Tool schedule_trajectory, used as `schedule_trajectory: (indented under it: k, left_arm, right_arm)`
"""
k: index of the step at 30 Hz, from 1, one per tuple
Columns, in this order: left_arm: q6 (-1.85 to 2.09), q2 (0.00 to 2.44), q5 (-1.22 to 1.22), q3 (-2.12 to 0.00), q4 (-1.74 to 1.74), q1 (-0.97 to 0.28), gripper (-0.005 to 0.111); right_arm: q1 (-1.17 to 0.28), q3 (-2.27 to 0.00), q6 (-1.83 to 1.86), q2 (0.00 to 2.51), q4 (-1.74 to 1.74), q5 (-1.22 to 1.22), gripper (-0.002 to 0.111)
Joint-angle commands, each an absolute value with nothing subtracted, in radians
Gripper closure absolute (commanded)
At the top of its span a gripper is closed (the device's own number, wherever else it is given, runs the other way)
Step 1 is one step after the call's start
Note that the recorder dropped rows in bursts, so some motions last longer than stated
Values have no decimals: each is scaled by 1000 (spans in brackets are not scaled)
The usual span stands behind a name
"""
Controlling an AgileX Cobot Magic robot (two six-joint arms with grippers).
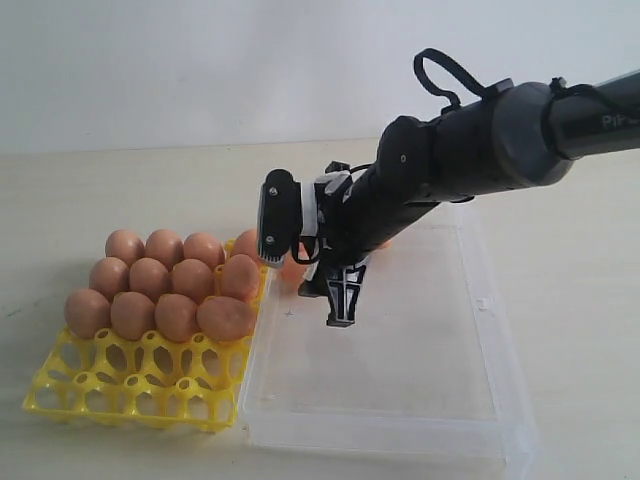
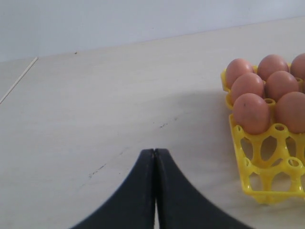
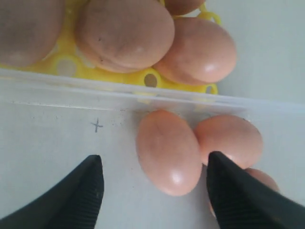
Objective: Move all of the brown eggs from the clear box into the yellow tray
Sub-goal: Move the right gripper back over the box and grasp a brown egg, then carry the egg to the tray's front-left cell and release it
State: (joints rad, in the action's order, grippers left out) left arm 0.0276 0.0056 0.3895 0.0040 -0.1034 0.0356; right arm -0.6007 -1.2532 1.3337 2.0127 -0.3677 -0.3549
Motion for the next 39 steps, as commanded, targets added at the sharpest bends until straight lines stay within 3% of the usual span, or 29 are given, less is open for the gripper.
schedule_trajectory:
  k: [1,12,14,16,17,18,23,30,39]
  left_arm:
    - [23,0,380,0,-101,30,107]
    - [23,0,380,0,-101,30,107]
    - [23,0,380,0,-101,30,107]
    - [23,0,380,0,-101,30,107]
    - [23,0,380,0,-101,30,107]
    - [23,0,380,0,-101,30,107]
    - [23,0,380,0,-101,30,107]
    - [23,0,380,0,-101,30,107]
    - [23,0,380,0,-101,30,107]
  right_arm:
    - [-594,-1284,1341,2040,-384,-380,47]
    - [-594,-1355,1341,2137,-396,-403,49]
    - [-594,-1355,1341,2145,-396,-395,58]
    - [-594,-1355,1337,2146,-381,-397,79]
    - [-594,-1355,1323,2143,-379,-395,100]
    - [-594,-1355,1297,2138,-379,-393,108]
    - [-590,-1314,1059,2032,-217,-366,108]
    - [-602,-1051,615,1758,-139,-49,108]
    - [-845,-994,190,1739,-11,287,108]
